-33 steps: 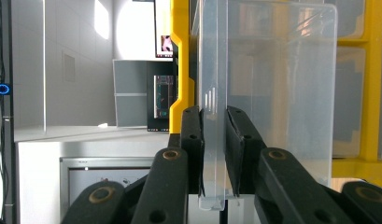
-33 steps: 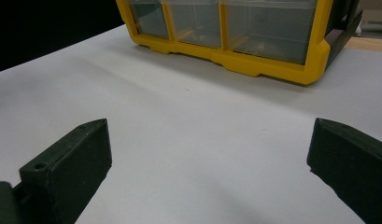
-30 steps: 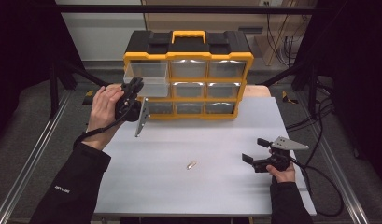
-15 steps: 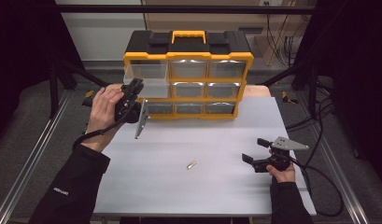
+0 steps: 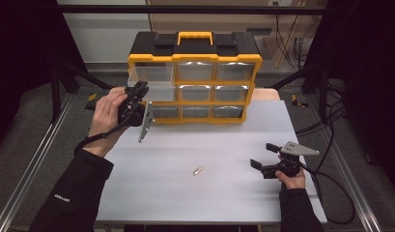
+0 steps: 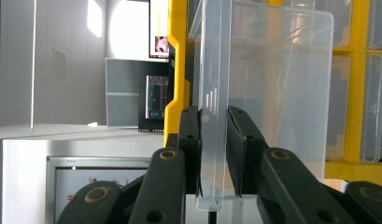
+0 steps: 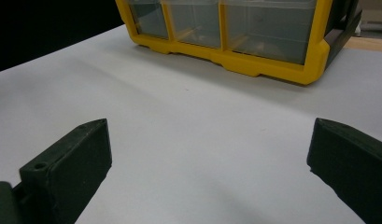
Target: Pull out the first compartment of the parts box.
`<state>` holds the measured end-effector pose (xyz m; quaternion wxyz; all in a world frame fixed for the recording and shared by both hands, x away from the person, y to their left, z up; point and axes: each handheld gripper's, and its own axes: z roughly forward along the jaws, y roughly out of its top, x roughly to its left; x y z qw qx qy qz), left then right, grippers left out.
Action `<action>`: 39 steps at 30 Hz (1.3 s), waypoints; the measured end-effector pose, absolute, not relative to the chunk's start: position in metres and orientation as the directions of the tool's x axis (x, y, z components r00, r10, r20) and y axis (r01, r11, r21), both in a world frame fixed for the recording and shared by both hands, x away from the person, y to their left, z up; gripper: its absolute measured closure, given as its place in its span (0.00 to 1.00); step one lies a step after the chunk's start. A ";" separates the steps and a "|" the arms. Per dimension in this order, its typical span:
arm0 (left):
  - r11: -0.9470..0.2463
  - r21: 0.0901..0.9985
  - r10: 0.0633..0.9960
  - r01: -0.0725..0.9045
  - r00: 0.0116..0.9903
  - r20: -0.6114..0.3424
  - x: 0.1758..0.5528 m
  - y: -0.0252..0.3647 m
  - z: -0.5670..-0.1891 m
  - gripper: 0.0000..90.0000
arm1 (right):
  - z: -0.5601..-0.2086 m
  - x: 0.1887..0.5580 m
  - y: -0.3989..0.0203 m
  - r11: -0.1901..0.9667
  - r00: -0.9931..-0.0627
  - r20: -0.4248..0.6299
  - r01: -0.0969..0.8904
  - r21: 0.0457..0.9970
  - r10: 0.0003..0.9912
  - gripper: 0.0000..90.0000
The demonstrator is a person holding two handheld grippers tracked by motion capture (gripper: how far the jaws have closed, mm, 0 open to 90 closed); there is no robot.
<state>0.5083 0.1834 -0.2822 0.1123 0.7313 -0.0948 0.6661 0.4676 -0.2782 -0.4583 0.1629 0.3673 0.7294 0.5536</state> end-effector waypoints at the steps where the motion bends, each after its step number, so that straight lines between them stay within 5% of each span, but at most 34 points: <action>1: -0.955 0.044 0.015 -0.292 0.101 0.995 0.509 0.184 -0.282 0.84 | -0.458 0.468 -0.278 0.116 -0.677 0.170 0.356 0.927 0.716 0.01; 6: -0.955 0.078 0.040 -0.287 0.135 0.990 0.509 0.185 -0.279 0.83 | -0.458 0.468 -0.278 0.116 -0.677 0.170 0.356 0.927 0.716 0.01; 18: -0.928 0.307 0.260 -0.209 0.224 0.939 0.506 0.191 -0.269 0.65 | -0.458 0.467 -0.278 0.115 -0.676 0.172 0.357 0.927 0.717 0.01; 39: -0.671 0.731 0.624 -0.124 0.438 0.647 0.500 0.205 -0.263 0.36 | -0.458 0.467 -0.278 0.114 -0.676 0.173 0.358 0.927 0.717 0.01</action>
